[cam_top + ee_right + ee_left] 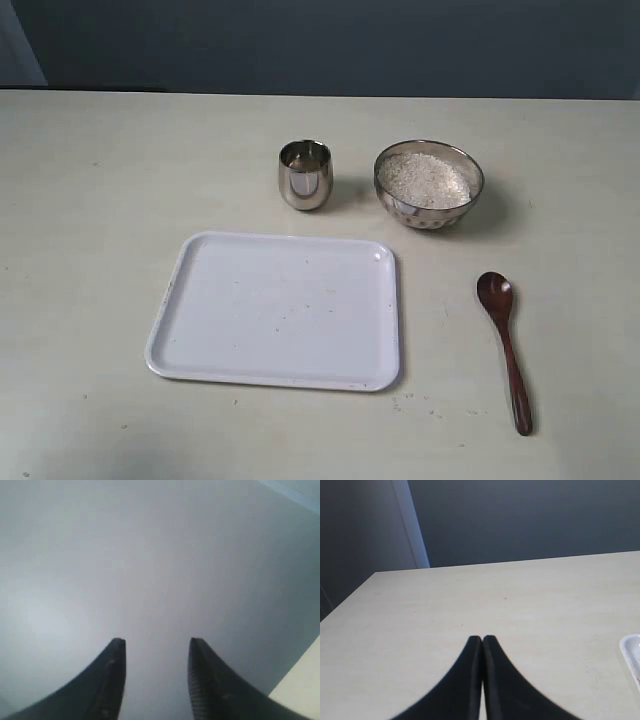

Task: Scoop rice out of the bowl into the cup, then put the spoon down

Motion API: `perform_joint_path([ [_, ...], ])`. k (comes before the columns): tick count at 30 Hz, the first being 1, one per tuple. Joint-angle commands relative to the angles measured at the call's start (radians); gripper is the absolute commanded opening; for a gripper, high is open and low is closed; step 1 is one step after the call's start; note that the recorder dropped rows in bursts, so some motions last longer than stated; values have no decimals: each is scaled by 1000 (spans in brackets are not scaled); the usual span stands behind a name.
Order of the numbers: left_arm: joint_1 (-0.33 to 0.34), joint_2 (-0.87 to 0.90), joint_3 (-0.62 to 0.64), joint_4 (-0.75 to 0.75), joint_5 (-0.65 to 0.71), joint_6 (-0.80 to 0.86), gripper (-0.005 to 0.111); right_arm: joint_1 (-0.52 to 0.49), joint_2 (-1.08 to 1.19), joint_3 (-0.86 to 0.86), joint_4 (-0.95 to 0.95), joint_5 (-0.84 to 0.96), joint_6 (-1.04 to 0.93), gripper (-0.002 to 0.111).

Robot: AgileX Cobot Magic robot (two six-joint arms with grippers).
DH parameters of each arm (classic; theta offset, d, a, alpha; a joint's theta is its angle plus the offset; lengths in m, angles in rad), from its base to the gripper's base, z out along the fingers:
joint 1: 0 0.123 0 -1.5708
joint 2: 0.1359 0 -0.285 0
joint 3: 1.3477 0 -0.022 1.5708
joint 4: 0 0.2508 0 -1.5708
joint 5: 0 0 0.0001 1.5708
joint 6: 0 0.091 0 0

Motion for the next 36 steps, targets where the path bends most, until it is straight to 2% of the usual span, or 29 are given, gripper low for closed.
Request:
perform_joint_path([
  [1, -2, -4, -3, -1, -13, -2, 0, 101, -4, -38, -516, 15, 269, 16],
  [2, -2, -4, -3, -1, -13, -2, 0, 119, -4, -61, -598, 15, 309, 13],
  [4, -2, -4, -3, -1, -13, -2, 0, 159, 24, -110, -748, 17, 390, 14],
  [8, -2, -4, -3, -1, -13, -2, 0, 211, 123, -190, -922, 8, 444, 26],
  [13, -2, -4, -3, -1, -13, -2, 0, 225, 219, -222, -936, -153, 481, 38],
  [19, -2, -4, -3, -1, -13, -2, 0, 225, 223, -222, -1009, -383, 547, 39],
  [29, -2, -4, -3, -1, -13, -2, 0, 225, 223, -222, -1019, -443, 715, 39],
  [36, -2, -4, -3, -1, -13, -2, 0, 225, 223, -222, -1029, -466, 725, 38],
])
